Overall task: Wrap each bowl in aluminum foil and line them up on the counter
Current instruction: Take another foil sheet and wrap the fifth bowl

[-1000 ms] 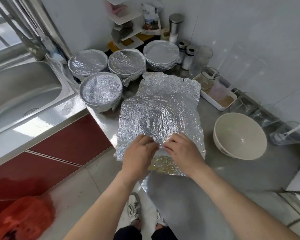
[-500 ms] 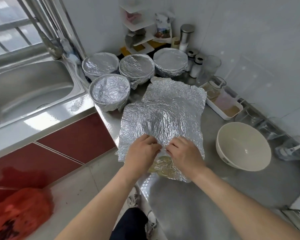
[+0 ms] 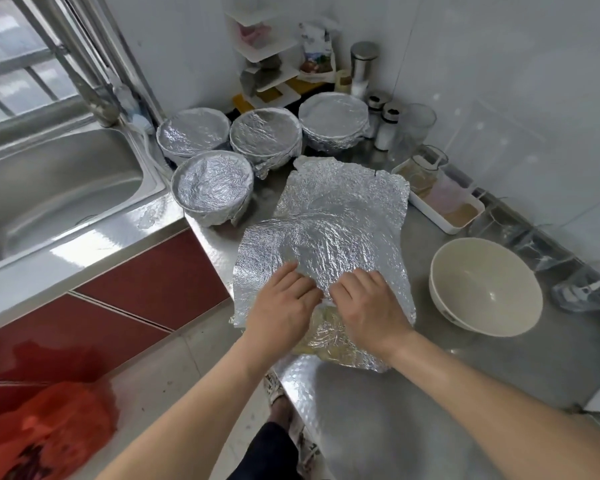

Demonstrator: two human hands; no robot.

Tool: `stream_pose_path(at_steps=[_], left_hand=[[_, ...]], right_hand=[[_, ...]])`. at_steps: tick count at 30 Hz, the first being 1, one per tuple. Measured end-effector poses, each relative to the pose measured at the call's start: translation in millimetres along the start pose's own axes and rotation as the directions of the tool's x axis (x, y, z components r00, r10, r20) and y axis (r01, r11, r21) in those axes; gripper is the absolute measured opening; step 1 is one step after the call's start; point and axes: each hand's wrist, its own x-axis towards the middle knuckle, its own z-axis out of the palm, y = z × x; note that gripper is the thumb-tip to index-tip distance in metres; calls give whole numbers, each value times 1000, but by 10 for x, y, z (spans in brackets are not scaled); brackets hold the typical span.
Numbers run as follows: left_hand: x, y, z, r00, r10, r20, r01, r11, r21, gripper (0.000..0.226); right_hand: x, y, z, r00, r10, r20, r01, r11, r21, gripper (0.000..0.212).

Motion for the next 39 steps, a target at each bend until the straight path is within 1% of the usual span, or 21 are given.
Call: stream_pose_path(at_steps=[2, 4, 5, 7, 8, 10, 12, 15, 17, 18, 20, 22, 25, 28, 29, 31, 33, 35, 37, 39], left_hand=[[-84, 49, -49, 999, 45, -15, -46, 999, -20, 6], [-205, 96, -63, 998, 62, 22, -61, 996, -63, 3], [-236, 92, -56, 997, 64, 44, -61, 996, -70, 3], [-317, 103, -48, 993, 44, 105, -37, 997, -68, 10], [-337, 102, -51, 992, 29, 126, -20, 997, -68, 13], [-368, 134, -73, 989, 13, 146, -1, 997, -79, 17], [-385, 174, -105, 990, 20, 140, -6, 995, -101, 19], [-377, 216, -104, 992, 21, 128, -9, 995, -98, 25], [-361, 233, -82, 989, 9, 146, 5, 995, -97, 27], [-352, 234, -66, 987, 8, 161, 8, 995, -99, 28], [-335, 237, -33, 982, 5, 186, 15, 994, -106, 31], [-315, 233, -4, 979, 6, 204, 16, 994, -110, 32], [-297, 193, 26, 979, 59, 196, -41, 995, -94, 31], [-216, 106, 11, 987, 112, 116, -111, 994, -12, 15], [-181, 64, 9, 990, 114, 78, -115, 993, 6, 14], [-120, -13, -14, 993, 113, 32, -113, 994, 6, 20], [-96, -93, -61, 993, 119, 18, -119, 993, -15, 22], [-111, -176, -128, 995, 95, 11, -95, 995, -35, 24], [-169, -269, -166, 999, 29, 39, -27, 998, -55, 25], [-255, -349, -154, 995, -30, 97, 36, 997, -62, 24]], right_hand=[[-106, -96, -35, 1000, 19, -10, -19, 1000, 9, 16], [-211, -197, -25, 999, 45, 4, -45, 999, 29, 21], [-229, -214, -6, 998, 56, 17, -56, 998, 28, 20], [-286, -283, 35, 995, 76, 68, -79, 996, 35, 10], [-293, -295, 48, 993, 77, 94, -82, 995, 55, 6], [-322, -302, 36, 985, 84, 154, -103, 987, 120, 4], [-325, -268, -36, 975, 103, 196, -141, 971, 194, 10], [-351, -154, -146, 971, 119, 206, -172, 948, 266, 20], [-389, -70, -160, 970, 96, 221, -157, 948, 276, 20], [-402, -33, -153, 970, 81, 227, -145, 949, 280, 16], [-412, 13, -135, 972, 56, 228, -119, 955, 273, 7], [-395, 35, -126, 976, 28, 216, -81, 967, 241, 4], [-371, 24, -87, 982, 9, 188, -44, 983, 180, 6], [-337, -22, -9, 985, 23, 169, -46, 990, 134, 8], [-305, -38, 17, 989, 38, 144, -56, 990, 126, 6], [-208, -93, 39, 992, 89, 91, -100, 987, 127, 6], [-97, -180, 48, 989, 128, 71, -136, 984, 113, 8], [6, -294, 79, 984, 162, 68, -168, 981, 98, 10], [83, -426, 125, 970, 220, 103, -230, 968, 102, 11], [126, -542, 168, 948, 280, 149, -300, 945, 128, 12]])
